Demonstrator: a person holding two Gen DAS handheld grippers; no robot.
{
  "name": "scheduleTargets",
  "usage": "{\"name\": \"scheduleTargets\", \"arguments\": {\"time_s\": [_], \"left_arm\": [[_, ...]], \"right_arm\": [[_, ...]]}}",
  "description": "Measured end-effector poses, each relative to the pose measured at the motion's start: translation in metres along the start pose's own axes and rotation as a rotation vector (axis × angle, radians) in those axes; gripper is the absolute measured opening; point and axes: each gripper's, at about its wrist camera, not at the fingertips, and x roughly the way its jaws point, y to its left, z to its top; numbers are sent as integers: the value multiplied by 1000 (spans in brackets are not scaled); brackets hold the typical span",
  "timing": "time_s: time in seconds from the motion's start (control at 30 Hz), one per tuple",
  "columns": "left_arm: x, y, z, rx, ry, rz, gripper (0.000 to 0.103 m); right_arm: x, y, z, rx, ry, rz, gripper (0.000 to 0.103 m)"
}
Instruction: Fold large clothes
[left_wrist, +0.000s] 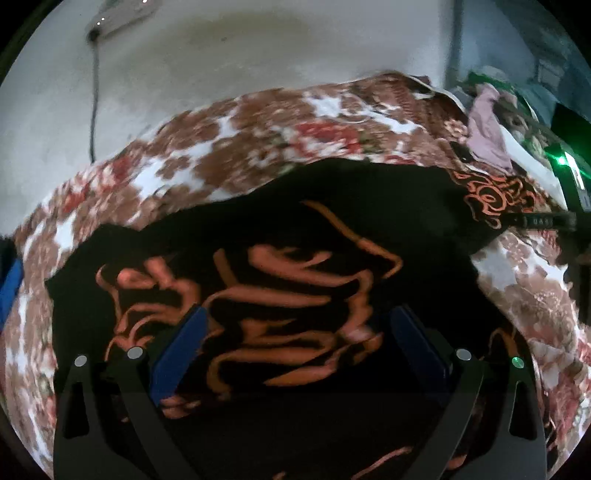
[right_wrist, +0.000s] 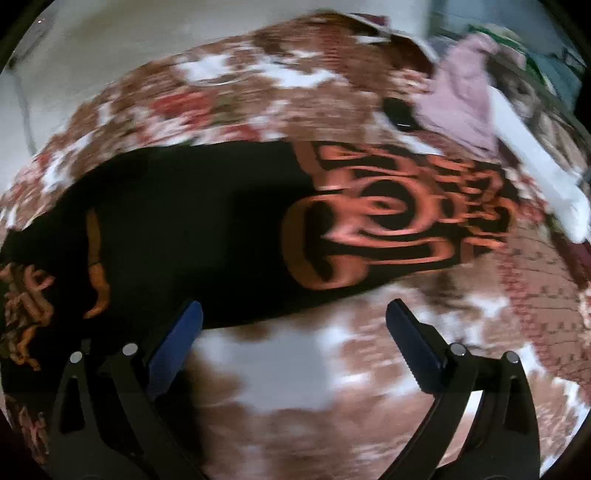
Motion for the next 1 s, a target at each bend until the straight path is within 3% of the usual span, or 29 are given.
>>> {"name": "scheduleTargets", "arguments": {"time_s": [0.13, 0.27, 0.43, 0.53, 0.63, 0.87, 1.0], "left_arm": [[6, -47, 22, 55, -24, 13, 98], [29, -85, 38, 84, -32, 10, 98], [80, -122, 39, 30, -12, -34, 98], [116, -130, 31, -44, 50, -70, 98], [137, -131, 19, -124, 104, -88, 98], [155, -153, -1, -5, 88, 32, 99], [151, -148, -4, -22, 40, 14, 99]], "right_arm": [[17, -74, 12, 127, 21, -35, 98], [29, -130, 31, 89, -5, -138, 98], [50, -194, 52, 178, -15, -163, 98], [65, -218, 56, 218, -1, -178, 98], [82, -239, 58, 292, 34, -127, 98], [100, -253, 67, 324, 55, -95, 98], [106, -259, 72, 356, 53, -72, 95]]}}
